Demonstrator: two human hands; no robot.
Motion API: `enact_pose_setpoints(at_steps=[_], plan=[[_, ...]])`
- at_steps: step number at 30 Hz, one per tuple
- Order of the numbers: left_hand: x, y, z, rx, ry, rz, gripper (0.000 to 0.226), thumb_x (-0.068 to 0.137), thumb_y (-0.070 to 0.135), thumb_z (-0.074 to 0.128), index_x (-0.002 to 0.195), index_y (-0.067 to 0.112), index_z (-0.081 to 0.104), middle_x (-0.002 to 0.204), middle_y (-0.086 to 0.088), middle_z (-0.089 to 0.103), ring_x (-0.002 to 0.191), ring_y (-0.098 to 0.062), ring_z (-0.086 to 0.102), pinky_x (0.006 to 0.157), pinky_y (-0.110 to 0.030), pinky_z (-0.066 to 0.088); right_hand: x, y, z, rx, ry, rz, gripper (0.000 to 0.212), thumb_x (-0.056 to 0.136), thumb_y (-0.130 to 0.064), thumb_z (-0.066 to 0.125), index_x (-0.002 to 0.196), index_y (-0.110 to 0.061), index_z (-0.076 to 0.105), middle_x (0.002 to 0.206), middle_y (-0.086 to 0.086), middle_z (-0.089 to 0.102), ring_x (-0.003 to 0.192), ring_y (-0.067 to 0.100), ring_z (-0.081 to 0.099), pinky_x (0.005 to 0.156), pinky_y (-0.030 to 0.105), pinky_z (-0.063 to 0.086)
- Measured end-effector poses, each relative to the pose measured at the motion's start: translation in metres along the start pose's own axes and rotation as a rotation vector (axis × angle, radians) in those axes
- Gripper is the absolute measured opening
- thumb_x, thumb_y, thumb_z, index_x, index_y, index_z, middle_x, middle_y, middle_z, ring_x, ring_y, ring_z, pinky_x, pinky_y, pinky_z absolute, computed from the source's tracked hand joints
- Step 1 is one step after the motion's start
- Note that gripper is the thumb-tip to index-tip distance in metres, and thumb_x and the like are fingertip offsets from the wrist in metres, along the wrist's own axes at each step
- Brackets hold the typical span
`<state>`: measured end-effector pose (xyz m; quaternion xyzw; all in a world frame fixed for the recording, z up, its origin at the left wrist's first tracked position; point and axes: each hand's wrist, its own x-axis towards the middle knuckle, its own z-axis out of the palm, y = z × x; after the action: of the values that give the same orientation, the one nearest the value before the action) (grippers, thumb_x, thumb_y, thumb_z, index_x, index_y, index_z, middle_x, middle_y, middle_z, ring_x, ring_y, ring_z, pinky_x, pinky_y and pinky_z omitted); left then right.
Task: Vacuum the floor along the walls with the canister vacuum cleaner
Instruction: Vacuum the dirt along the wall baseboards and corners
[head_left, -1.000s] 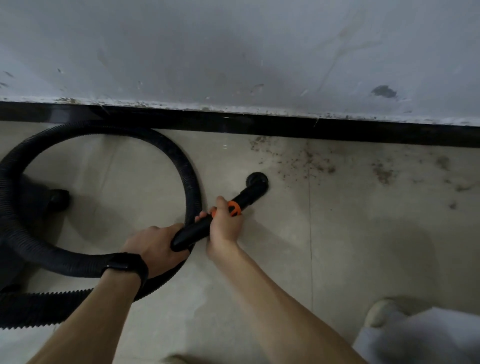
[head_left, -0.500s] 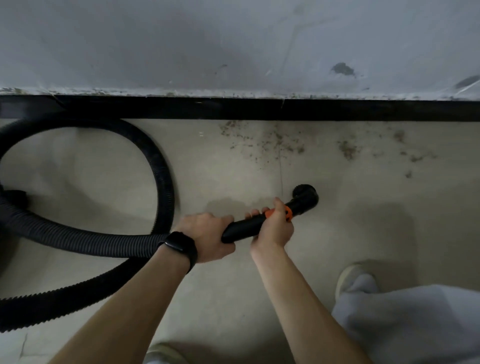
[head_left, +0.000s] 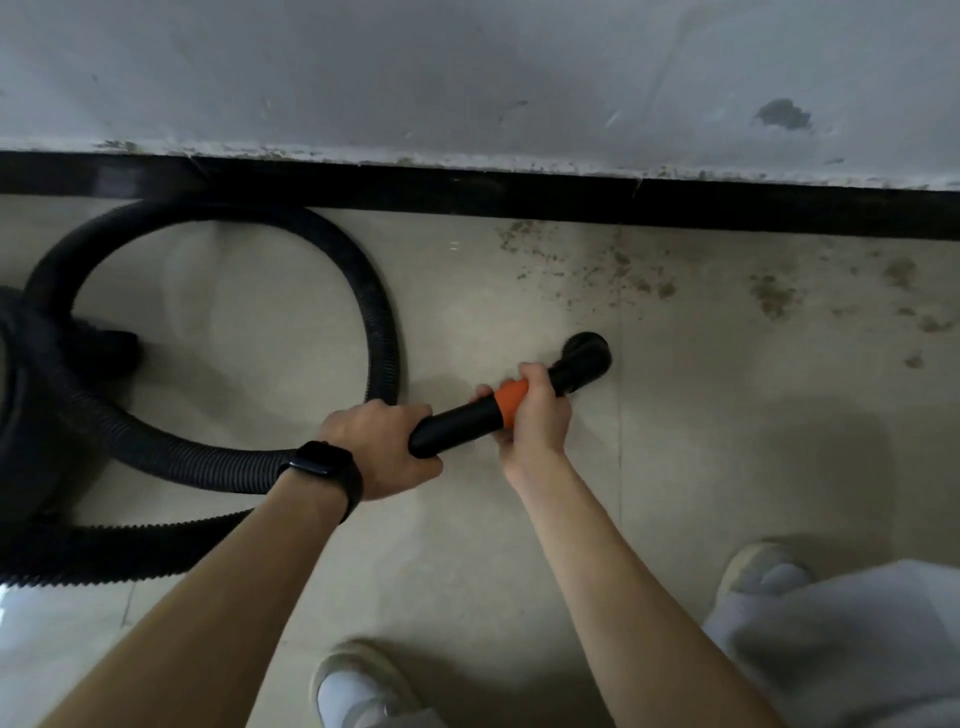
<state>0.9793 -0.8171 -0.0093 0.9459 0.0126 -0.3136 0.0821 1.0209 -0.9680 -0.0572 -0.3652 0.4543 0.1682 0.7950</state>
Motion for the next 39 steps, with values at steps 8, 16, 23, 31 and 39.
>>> enact_pose_setpoints(at_steps=[8,16,23,31,39], plan=[[-0.073,-0.085,0.026,0.103,-0.095,-0.19,0.022,0.079,0.058,0.054,0.082,0.037,0.05,0.07,0.009,0.057,0.068,-0.013,0.057,0.058,-0.029,0.043,-0.054,0.108,0.008,-0.081,-0.015,0.183,0.042,0.101,-0.018,0.06,0.137,-0.004,0.042,0.098,0.014,0.062,0.066,0.025,0.075,0.064,0.034,0.061],[-0.119,-0.115,0.035,0.037,-0.055,-0.388,0.019,0.077,0.049,0.06,0.075,0.033,0.05,0.067,0.009,0.057,0.064,-0.014,0.055,0.058,-0.03,0.038,-0.075,0.144,0.032,-0.216,-0.141,0.296,0.048,0.102,-0.022,0.059,0.14,0.003,0.041,0.09,0.013,0.058,0.068,0.028,0.075,0.063,0.034,0.061],[-0.07,-0.078,0.026,-0.068,0.022,-0.336,0.019,0.079,0.049,0.058,0.078,0.031,0.051,0.069,0.007,0.06,0.062,-0.016,0.058,0.055,-0.029,0.045,-0.039,0.091,0.044,-0.259,-0.076,0.147,0.02,0.103,-0.021,0.059,0.105,-0.001,0.056,0.071,0.005,0.061,0.065,0.025,0.072,0.079,0.044,0.064],[-0.009,-0.026,0.008,0.077,-0.014,-0.097,0.019,0.082,0.053,0.055,0.091,0.037,0.05,0.072,0.009,0.05,0.068,-0.018,0.052,0.06,-0.03,0.039,-0.011,0.032,0.014,-0.104,0.039,-0.004,0.034,0.099,-0.015,0.06,0.129,-0.006,0.048,0.085,0.009,0.057,0.057,0.018,0.069,0.067,0.038,0.064],[0.027,0.015,0.012,0.022,0.014,-0.012,0.02,0.083,0.051,0.054,0.094,0.034,0.05,0.08,0.006,0.056,0.074,-0.021,0.058,0.066,-0.03,0.046,0.019,-0.011,0.004,-0.065,0.045,-0.104,0.02,0.095,-0.011,0.062,0.114,-0.007,0.056,0.071,0.004,0.052,0.062,0.017,0.054,0.058,0.033,0.059]])
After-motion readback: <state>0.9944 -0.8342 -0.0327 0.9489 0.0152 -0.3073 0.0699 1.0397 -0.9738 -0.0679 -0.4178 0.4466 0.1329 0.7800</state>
